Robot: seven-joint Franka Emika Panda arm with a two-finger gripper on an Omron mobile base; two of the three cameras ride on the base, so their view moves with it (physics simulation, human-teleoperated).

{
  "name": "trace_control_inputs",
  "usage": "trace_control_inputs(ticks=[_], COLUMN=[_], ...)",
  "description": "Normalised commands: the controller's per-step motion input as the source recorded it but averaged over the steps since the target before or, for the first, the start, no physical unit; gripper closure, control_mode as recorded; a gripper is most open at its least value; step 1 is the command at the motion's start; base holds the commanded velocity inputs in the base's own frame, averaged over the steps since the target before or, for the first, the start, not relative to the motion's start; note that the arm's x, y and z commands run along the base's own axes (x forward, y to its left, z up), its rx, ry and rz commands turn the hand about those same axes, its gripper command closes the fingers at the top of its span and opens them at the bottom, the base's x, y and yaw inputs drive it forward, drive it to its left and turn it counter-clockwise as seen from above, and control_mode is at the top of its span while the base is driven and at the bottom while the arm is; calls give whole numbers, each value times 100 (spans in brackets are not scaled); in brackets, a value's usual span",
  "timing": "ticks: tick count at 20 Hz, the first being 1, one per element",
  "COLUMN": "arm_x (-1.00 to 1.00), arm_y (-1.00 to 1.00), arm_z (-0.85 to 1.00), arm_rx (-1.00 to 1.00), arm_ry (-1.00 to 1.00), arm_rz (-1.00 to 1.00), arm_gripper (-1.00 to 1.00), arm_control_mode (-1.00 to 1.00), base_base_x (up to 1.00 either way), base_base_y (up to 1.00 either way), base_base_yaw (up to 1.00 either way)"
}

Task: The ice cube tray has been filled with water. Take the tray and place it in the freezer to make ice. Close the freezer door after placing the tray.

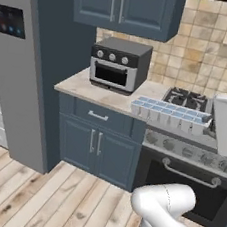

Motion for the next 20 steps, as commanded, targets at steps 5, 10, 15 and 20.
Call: trace_control_inputs(ticks=[5, 10, 15, 20], arm_x=[0, 0, 0, 0], arm_y=[0, 0, 0, 0], arm_z=[0, 0, 0, 0], arm_rx=[0, 0, 0, 0], arm_ry=[0, 0, 0, 0], arm_rz=[0, 0, 0, 0], arm_gripper=[100, 100, 100, 100], arm_control_mode=[100, 100, 100, 100], base_base_x=[57, 6, 5, 69], base_base_y=[28, 66, 93, 99], base_base_yaw=[-5, -37, -44, -26])
